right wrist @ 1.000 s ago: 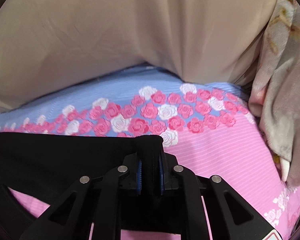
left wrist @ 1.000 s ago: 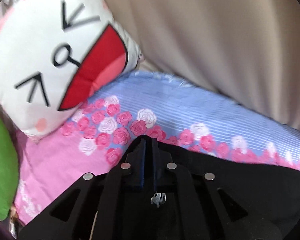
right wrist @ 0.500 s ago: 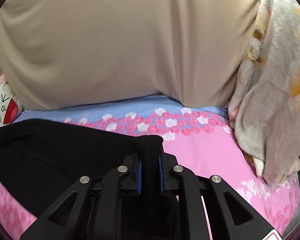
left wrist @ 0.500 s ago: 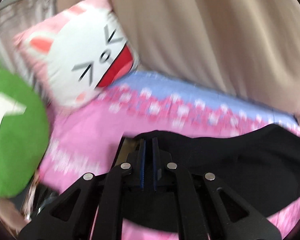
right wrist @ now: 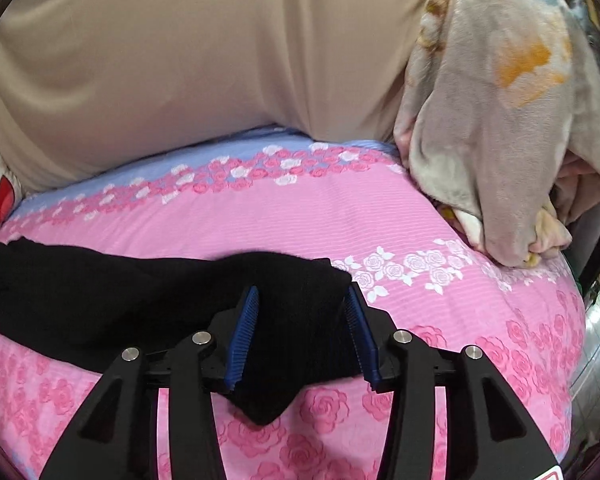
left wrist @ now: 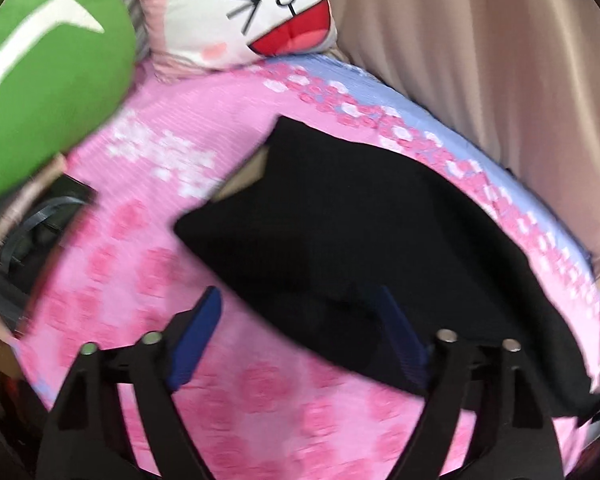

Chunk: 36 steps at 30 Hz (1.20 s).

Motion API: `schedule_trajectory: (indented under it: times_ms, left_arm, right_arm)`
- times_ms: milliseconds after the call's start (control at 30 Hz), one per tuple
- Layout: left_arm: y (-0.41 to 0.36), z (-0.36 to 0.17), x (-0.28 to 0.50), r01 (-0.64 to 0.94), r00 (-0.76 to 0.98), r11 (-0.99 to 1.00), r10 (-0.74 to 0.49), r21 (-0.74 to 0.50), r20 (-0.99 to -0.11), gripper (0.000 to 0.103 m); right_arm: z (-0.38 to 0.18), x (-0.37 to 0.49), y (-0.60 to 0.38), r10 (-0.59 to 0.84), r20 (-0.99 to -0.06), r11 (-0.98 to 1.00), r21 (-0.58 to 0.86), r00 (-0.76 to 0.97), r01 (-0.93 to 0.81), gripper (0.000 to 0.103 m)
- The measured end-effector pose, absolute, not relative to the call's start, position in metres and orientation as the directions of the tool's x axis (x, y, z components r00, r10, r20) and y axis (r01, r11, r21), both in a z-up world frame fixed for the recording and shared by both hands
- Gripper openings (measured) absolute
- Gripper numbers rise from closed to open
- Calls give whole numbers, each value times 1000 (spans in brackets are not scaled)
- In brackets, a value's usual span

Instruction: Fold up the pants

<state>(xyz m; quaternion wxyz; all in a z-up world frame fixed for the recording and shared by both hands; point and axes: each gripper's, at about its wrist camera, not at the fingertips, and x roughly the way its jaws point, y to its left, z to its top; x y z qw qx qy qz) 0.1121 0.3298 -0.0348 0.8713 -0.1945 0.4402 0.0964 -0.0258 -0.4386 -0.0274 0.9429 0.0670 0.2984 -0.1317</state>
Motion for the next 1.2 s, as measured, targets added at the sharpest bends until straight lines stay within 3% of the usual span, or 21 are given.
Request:
schedule_trajectory:
  times_ms: [100,133,167,233,400,467,633,767,833,1033,1067,1100,1133,1200]
  left_arm:
    - [333,-51,133,-377,560,856,-93,-353,-823,78]
    - [337,-58,141,-375,548,836,-150,-402,-823,55]
    - [339,-65,147,-370,529,823,-195,-431,-826,22]
    - [344,-67,155,-372,513,815,-219,-445,-830,8]
    - [352,-14,125,-310,588,863,-156,-400,-794,7]
    - [361,-4,110,-332,581,884,-82,-328,-809,7]
    - [351,-64,127,-321,403,942,40,-100,-914,12]
    - [346,-56,126,-330,433,940,65,-91,-899,12]
    - [347,-59,129,-336,415,937,55,-97,-908,12]
    - [353,-63,129,-343,397,935,54,-94,-916,15]
    - [353,-64,129,-344,395,934,55,-92,-917,17]
    - [353,-63,130,-345,391,935,60,-86,-918,18]
    - [354,-63,129,-345,390,935,61,-84,-919,19]
    - [356,-63,129,-345,389,934,54,-91,-920,19]
  right_arm:
    - [-22,-45,-437,-207,-564,953,69,800,295,48]
    - [-21,-50,-435,-206,-562,953,72,801,295,48]
    - [-19,-55,-432,-205,-559,953,75,803,295,48]
    - [-19,-65,-426,-196,-556,954,84,808,289,48]
    - [-17,-80,-417,-165,-559,953,121,812,277,48]
    - [-20,-86,-415,-138,-555,952,155,820,265,54]
    - [-40,-77,-414,-121,-597,942,182,793,281,56]
    - [-33,-67,-419,-35,-585,916,305,810,260,57]
    - [-29,-55,-422,32,-580,896,378,814,234,62]
    - [-54,17,-443,189,-631,800,543,752,255,62]
    - [-57,27,-447,193,-634,782,560,749,272,42]
    - [-56,35,-450,179,-641,778,557,746,292,7]
    - [-50,45,-449,148,-661,801,516,736,303,5]
    - [-19,40,-445,121,-577,828,507,807,238,5]
